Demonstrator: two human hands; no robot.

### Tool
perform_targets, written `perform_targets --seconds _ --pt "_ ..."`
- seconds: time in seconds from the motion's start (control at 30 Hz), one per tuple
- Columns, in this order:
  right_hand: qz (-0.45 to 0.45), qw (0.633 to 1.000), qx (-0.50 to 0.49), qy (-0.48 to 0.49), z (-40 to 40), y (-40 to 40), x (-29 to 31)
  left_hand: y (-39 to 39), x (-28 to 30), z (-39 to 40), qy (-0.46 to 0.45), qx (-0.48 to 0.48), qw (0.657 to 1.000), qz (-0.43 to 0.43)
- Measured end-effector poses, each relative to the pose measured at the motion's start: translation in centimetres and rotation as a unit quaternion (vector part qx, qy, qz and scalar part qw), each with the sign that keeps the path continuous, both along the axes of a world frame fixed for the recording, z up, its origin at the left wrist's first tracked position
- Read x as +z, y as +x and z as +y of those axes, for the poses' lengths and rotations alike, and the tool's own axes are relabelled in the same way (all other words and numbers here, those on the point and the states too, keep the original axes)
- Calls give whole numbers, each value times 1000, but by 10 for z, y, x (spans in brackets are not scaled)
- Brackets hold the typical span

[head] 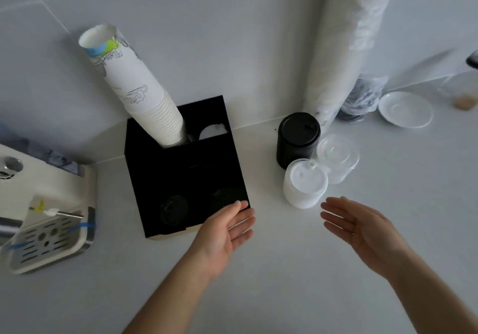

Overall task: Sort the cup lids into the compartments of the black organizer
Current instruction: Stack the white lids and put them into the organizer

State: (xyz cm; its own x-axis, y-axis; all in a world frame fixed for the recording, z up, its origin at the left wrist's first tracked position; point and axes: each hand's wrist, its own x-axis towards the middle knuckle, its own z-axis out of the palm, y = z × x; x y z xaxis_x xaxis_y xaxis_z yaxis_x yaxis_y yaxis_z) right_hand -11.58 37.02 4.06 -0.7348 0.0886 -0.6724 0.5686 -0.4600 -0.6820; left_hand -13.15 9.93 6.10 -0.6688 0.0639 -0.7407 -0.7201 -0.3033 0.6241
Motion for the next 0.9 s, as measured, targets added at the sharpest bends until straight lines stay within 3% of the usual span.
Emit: perform_targets --seconds 0.2,0.47,0.9 --pt "-26 998 -37 46 15 -18 -20 -42 -13 51 -44 -89 995 5" --pt "2 997 20 69 0 -43 -27 -77 -49 98 -183 -227 956 34" --pt "-34 997 56 30 3 -52 -43 -85 -59 103 -124 -212 969 5"
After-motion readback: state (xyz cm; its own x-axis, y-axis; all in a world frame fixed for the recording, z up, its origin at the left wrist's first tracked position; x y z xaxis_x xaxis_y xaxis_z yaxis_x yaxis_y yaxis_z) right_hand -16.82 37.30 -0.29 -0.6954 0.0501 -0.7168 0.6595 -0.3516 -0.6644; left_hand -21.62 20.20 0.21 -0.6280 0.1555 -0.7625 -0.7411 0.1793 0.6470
